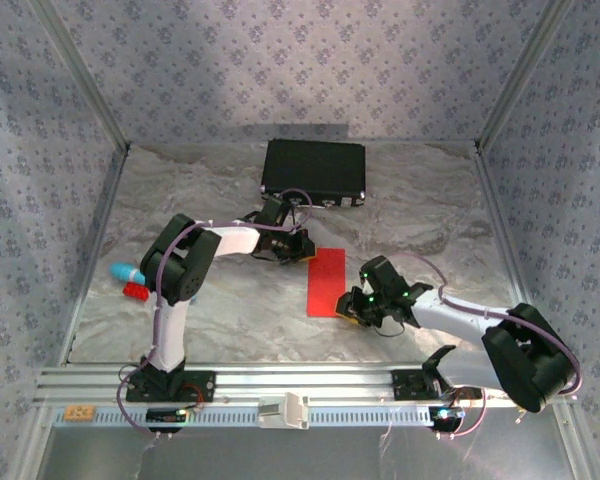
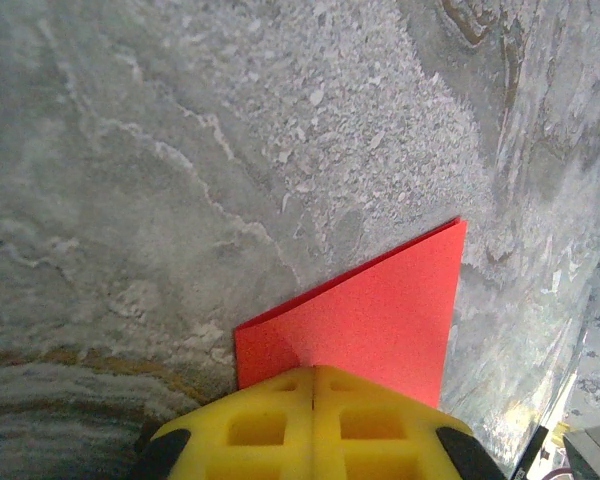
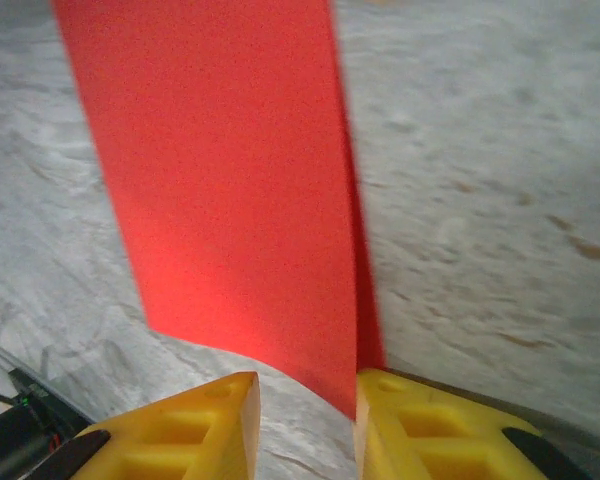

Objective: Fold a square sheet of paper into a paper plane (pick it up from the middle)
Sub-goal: Fold the triangle a second time at the center of the table.

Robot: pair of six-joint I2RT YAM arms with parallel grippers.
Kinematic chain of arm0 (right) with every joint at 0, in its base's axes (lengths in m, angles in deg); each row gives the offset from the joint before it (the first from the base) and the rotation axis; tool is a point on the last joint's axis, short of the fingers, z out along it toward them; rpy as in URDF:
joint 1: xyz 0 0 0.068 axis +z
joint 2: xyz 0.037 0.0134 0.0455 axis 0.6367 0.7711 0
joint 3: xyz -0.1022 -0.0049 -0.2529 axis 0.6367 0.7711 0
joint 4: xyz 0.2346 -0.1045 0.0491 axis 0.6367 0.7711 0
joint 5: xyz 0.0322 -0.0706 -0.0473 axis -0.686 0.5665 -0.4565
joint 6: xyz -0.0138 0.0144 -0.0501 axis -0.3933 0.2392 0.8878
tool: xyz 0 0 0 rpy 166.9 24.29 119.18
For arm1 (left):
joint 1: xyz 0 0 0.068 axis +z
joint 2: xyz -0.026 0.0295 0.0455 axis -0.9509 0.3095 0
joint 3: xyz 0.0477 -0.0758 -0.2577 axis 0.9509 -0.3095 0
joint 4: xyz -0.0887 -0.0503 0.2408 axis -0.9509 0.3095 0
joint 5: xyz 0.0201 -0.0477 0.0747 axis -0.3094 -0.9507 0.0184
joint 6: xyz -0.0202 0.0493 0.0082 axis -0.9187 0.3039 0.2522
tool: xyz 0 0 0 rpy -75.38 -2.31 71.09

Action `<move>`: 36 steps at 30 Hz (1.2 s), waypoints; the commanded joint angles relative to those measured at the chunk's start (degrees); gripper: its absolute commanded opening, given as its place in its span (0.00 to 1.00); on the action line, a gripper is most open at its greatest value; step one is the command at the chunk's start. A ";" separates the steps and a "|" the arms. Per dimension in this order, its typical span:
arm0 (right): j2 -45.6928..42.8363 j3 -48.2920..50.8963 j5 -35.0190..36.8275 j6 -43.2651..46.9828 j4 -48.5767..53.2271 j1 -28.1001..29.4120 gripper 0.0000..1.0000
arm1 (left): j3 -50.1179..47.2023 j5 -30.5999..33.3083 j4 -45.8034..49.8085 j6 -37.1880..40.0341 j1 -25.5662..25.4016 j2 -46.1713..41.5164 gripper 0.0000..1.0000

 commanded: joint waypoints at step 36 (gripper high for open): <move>5.55 3.63 -4.48 -2.38 -25.27 -5.33 0.43 | -1.23 0.20 0.28 -1.13 -1.01 1.27 0.06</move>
